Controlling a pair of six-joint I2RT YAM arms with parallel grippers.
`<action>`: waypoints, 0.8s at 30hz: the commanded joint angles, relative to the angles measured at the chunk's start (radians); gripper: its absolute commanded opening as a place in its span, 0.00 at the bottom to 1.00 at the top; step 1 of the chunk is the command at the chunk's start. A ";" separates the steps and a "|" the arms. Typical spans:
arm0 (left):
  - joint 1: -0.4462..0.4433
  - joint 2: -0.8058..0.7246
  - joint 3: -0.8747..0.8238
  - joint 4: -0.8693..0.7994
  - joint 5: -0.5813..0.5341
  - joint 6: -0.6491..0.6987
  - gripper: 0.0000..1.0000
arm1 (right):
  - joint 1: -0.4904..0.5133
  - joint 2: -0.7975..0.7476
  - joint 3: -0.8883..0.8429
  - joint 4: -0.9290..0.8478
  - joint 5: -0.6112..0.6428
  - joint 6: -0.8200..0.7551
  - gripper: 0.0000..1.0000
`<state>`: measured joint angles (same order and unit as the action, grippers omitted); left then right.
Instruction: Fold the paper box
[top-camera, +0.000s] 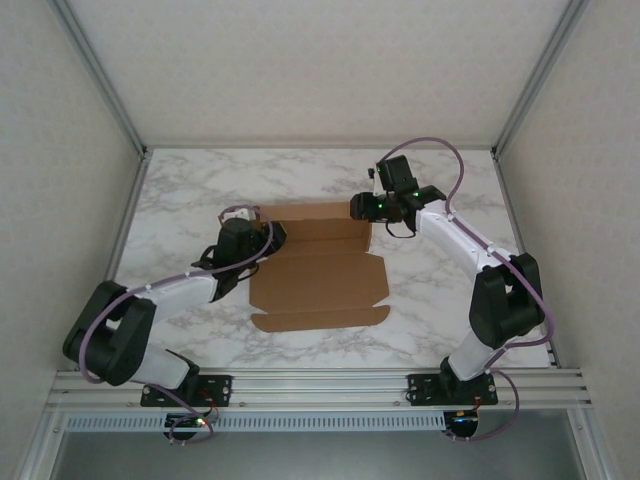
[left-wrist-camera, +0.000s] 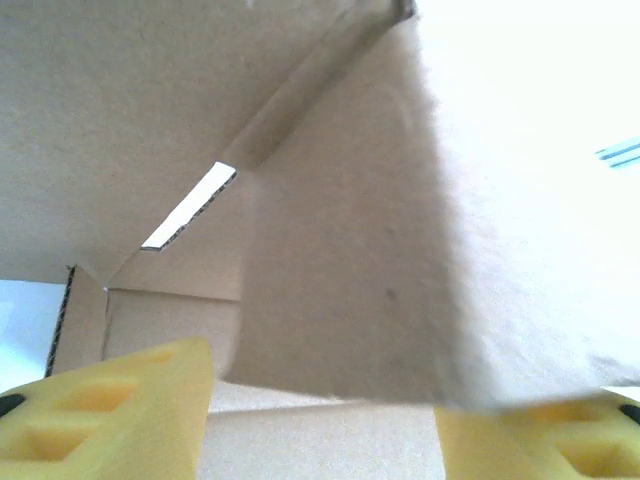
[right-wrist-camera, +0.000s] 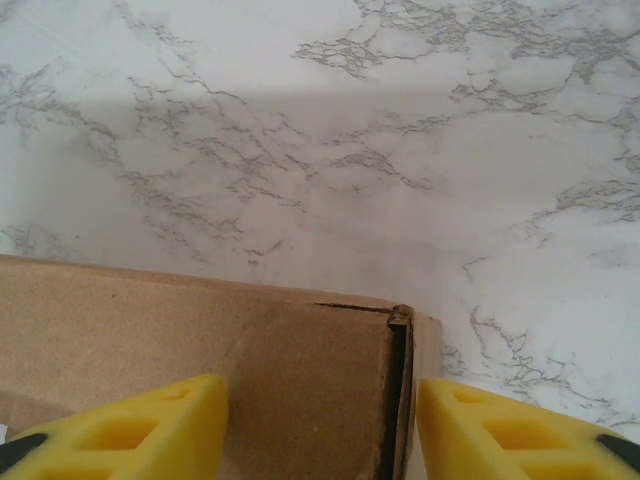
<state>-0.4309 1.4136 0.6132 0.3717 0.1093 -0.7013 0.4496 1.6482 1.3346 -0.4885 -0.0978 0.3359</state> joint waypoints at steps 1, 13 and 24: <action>-0.011 -0.080 0.006 -0.124 0.010 0.022 0.59 | 0.008 0.026 0.021 -0.048 0.022 -0.005 0.53; -0.012 -0.440 0.027 -0.378 -0.030 0.058 0.44 | 0.007 0.030 0.026 -0.050 0.015 -0.008 0.53; 0.377 -0.359 0.195 -0.429 -0.049 0.034 0.54 | 0.007 0.015 0.006 -0.042 0.003 -0.008 0.52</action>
<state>-0.1604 0.9714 0.8001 -0.0296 0.0315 -0.6445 0.4496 1.6550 1.3437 -0.4911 -0.0982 0.3328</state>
